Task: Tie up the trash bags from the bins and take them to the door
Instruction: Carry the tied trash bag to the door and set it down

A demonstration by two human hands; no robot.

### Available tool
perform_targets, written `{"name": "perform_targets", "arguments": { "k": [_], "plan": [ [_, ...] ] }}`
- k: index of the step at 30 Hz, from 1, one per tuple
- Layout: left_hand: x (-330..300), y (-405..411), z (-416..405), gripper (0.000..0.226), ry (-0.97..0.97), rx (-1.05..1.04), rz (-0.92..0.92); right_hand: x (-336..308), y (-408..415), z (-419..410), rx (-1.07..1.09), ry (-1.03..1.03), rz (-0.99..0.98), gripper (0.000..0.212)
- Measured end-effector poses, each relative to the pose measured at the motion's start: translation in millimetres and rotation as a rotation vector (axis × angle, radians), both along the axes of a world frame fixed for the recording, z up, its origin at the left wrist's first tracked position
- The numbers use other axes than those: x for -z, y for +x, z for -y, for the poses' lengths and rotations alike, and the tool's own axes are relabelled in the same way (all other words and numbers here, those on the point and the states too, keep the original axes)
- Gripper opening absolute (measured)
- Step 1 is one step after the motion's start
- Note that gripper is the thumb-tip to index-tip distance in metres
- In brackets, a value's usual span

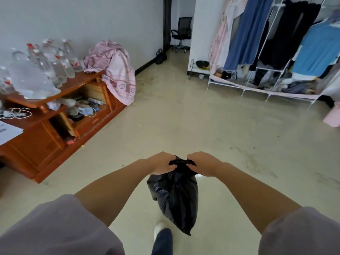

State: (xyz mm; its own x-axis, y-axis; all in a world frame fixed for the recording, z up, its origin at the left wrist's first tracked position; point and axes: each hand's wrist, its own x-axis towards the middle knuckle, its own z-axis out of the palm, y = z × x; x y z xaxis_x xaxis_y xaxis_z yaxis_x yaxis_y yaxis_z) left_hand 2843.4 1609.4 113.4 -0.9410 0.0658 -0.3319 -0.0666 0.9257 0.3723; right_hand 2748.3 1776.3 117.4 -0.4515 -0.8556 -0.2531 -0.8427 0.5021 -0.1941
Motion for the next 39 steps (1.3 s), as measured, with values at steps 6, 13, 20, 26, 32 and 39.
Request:
{"name": "perform_targets", "arguments": {
  "k": [6,13,20,26,32,39],
  "plan": [
    [-12,-146,93,0.016,0.002,0.036,-0.010,-13,-137,86,0.067,-0.005,-0.001,0.018],
    [-22,-294,175,0.016,-0.001,0.064,-0.017,-15,-286,170,0.096,0.005,-0.003,0.025],
    [-6,-469,274,0.018,-0.024,-0.004,-0.042,-6,-459,267,0.043,-0.002,0.002,0.020],
    [-17,-600,356,0.015,0.015,-0.127,-0.073,-27,-606,361,-0.030,0.006,0.004,0.017],
    [-1,-719,448,0.023,-0.003,-0.144,-0.037,-13,-728,453,-0.070,0.033,0.021,0.016],
    [-9,-883,572,0.023,-0.051,-0.099,-0.065,-9,-890,578,-0.019,0.019,0.003,0.019]
  ]
}}
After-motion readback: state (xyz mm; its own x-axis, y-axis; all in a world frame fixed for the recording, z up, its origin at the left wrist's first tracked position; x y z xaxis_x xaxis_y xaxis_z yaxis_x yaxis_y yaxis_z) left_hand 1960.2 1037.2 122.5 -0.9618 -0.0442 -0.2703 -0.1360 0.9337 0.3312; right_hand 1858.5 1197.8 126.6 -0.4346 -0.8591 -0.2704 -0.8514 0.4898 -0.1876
